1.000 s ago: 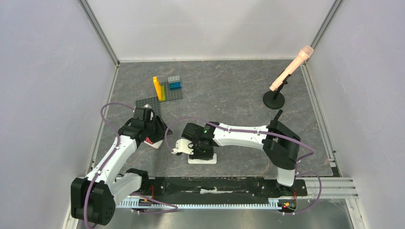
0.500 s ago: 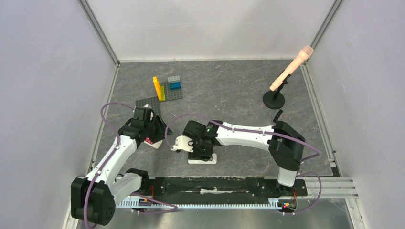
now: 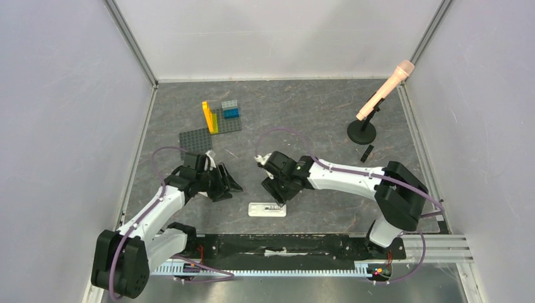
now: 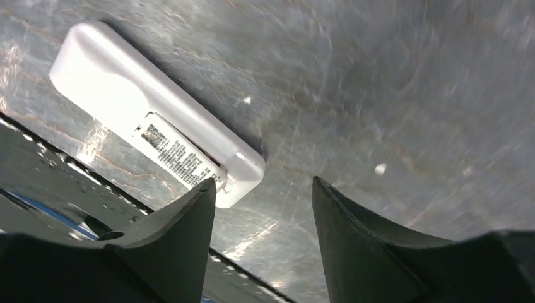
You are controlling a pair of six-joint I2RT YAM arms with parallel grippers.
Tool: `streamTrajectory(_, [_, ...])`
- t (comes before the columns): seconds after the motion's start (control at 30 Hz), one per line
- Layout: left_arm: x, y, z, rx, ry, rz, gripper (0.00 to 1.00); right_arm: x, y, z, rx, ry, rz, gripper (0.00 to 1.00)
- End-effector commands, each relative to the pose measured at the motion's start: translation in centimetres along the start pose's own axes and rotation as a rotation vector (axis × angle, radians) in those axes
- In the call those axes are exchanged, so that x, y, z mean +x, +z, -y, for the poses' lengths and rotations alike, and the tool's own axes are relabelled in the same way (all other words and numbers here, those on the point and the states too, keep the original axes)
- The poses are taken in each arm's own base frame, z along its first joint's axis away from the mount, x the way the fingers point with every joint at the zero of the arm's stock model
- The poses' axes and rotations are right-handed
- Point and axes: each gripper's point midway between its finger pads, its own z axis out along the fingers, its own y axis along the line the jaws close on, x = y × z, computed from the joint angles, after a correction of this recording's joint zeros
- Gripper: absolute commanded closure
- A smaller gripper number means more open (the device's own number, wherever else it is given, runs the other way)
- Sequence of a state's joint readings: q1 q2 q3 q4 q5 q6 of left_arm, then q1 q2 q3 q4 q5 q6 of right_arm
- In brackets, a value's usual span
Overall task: Load the batteries into the remote control
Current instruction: Load the battery cover into the remote control.
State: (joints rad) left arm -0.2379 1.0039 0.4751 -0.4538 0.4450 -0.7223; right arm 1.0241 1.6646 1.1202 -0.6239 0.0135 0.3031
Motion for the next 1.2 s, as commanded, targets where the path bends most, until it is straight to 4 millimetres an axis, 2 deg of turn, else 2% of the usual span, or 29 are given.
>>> streamTrajectory(0.0, [1.3,0.3,2.1,0.072,0.067,-0.004,0.4,-0.3,-0.9,-0.2,0.044,0.405,0.119,0.39])
streamTrajectory(0.13, [2.4,1.0,1.5,0.023,0.103,-0.003,0.4,-0.6,-1.6,-0.2,0.045,0.549,0.209,0.38])
streamTrajectory(0.33, [3.0,1.7,0.7,0.008,0.123,-0.011,0.4,-1.3,-2.0,-0.6,0.06,0.605,0.267,0.39])
streamTrajectory(0.5, [3.7,2.2,1.0,0.065,0.11,-0.025,0.4,-1.0,-1.3,-1.6,0.044,0.628,0.247,0.42])
streamTrajectory(0.9, [4.7,3.5,0.4,0.062,0.095,-0.084,0.4,-0.2,0.2,-2.3,0.106,0.61,0.196,0.41])
streamTrajectory(1.17, [5.7,3.6,0.2,0.064,0.086,-0.122,0.41,0.0,0.7,-3.0,0.111,0.59,0.174,0.45])
